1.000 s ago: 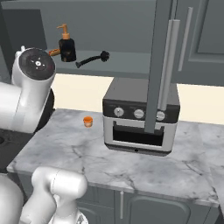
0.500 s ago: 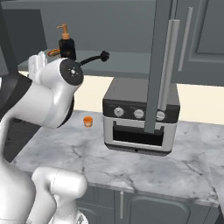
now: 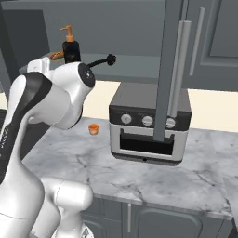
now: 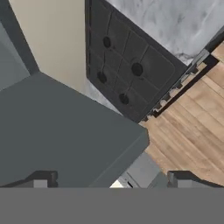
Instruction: Pick the soap dispenser and dish brush from the cabinet and place them on the counter.
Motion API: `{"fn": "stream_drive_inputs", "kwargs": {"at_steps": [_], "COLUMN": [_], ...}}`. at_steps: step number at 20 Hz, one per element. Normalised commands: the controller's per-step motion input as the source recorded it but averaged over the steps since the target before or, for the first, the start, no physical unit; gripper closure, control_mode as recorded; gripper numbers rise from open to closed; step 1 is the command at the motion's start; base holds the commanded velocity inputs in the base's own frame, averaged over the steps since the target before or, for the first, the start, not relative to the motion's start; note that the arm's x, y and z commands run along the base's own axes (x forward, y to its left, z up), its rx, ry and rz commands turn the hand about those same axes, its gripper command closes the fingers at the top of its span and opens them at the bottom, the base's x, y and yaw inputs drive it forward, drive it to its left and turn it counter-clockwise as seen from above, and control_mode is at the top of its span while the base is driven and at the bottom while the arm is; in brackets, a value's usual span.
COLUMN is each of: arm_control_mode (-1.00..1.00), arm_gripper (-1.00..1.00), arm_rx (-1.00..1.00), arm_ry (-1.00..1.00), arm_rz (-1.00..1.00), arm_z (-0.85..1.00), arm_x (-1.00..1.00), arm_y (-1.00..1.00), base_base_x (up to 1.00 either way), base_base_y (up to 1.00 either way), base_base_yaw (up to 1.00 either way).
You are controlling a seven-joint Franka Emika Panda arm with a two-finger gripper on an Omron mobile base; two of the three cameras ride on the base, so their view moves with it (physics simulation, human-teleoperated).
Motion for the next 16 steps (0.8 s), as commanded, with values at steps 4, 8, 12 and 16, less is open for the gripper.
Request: {"fn": "stream_drive_inputs", "kwargs": {"at_steps": [4, 8, 12, 16], "arm_control_mode": [-1.00, -1.00, -1.00, -1.00], "arm_gripper": [-1.00, -1.00, -1.00, -1.00], "arm_rx": [0.06, 0.05, 0.04, 0.03], "arm_ry": [0.14, 0.13, 0.14, 0.14], "arm_rz": [0.13, 0.13, 0.12, 0.12], "arm_z": [0.00, 0.00, 0.00, 0.00], "arm_x": [0.00, -0.03, -0.03, -0.04], "arm_y": [0.32, 0.32, 0.33, 0.34], "base_base_x": [0.00, 0.00, 0.00, 0.00], "base_base_y": [0.00, 0.00, 0.00, 0.00], "base_base_yaw": [0.00, 0.00, 0.00, 0.00]}}
